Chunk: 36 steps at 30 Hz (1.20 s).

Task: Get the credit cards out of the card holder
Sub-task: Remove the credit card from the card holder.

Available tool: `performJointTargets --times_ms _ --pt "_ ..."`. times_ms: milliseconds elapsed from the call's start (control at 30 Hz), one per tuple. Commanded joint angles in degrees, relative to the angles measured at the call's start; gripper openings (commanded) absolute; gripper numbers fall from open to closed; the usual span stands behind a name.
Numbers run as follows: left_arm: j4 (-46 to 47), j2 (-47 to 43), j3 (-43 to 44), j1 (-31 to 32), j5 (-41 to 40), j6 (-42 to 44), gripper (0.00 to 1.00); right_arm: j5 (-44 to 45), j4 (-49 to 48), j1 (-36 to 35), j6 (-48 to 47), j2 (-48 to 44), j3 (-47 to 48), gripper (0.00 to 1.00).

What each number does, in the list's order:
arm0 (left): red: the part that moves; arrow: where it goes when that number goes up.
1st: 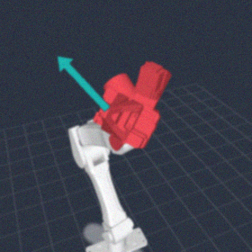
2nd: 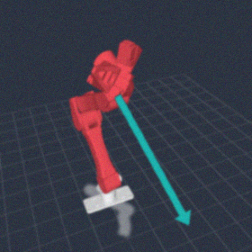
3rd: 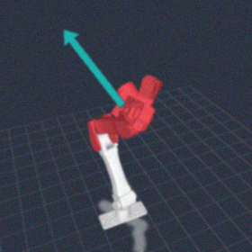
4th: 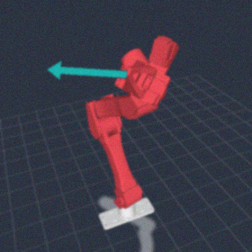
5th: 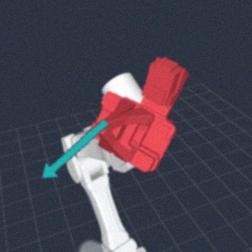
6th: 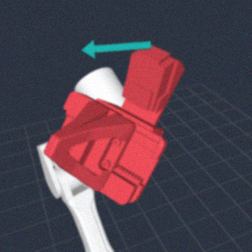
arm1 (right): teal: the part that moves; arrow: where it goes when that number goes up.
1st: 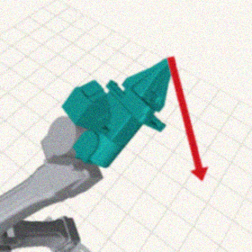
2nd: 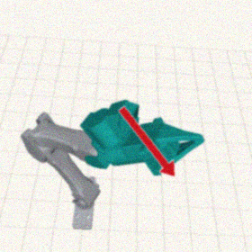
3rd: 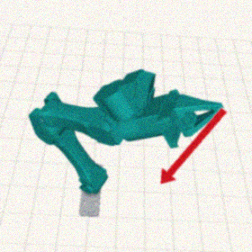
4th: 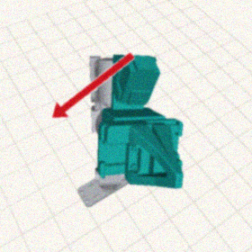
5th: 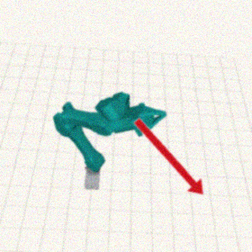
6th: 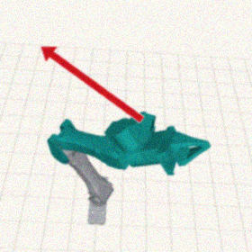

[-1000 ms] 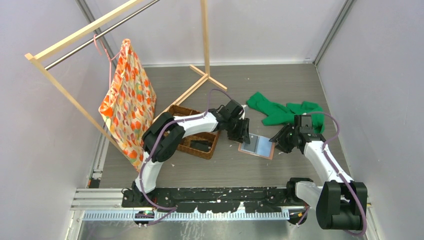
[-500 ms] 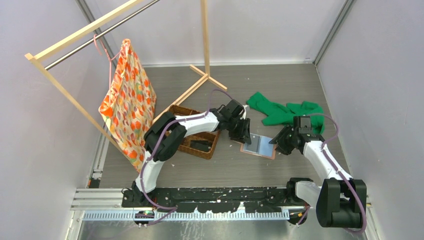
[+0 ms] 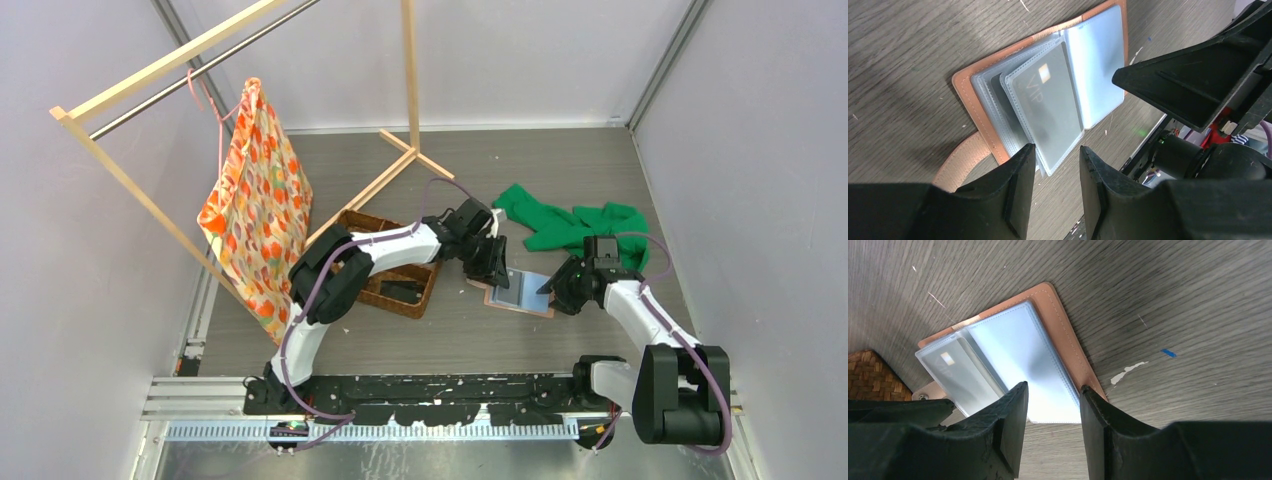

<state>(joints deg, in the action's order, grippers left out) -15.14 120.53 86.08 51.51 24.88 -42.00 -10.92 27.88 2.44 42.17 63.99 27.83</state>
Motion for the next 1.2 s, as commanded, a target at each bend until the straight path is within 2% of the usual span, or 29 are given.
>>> performJointTargets --times_ms 0,133,400,633,1000,1167 --pt "1.63 -1.71 1.72 0.35 0.38 -0.24 0.39 3.10 -0.48 0.20 0.54 -2.97 0.27 0.48" --pt "0.82 -2.75 1.44 0.35 -0.93 0.38 0.39 5.03 0.51 0.58 0.55 -5.27 0.91 0.48" --pt "1.56 -3.70 1.54 0.43 -0.31 -0.05 0.39 3.61 -1.32 0.81 0.33 -1.81 0.75 0.48" --pt "4.37 -2.94 1.52 0.48 2.59 -2.10 0.39 0.52 -3.17 0.84 0.45 1.29 0.39 0.48" --pt "6.29 -3.95 3.40 1.85 5.43 -3.62 0.39 0.38 -3.03 0.90 1.00 0.15 -0.32 0.48" --pt "11.02 -2.04 4.52 3.25 9.11 -8.01 0.39 0.70 -1.86 0.96 1.41 -1.70 -0.35 0.48"
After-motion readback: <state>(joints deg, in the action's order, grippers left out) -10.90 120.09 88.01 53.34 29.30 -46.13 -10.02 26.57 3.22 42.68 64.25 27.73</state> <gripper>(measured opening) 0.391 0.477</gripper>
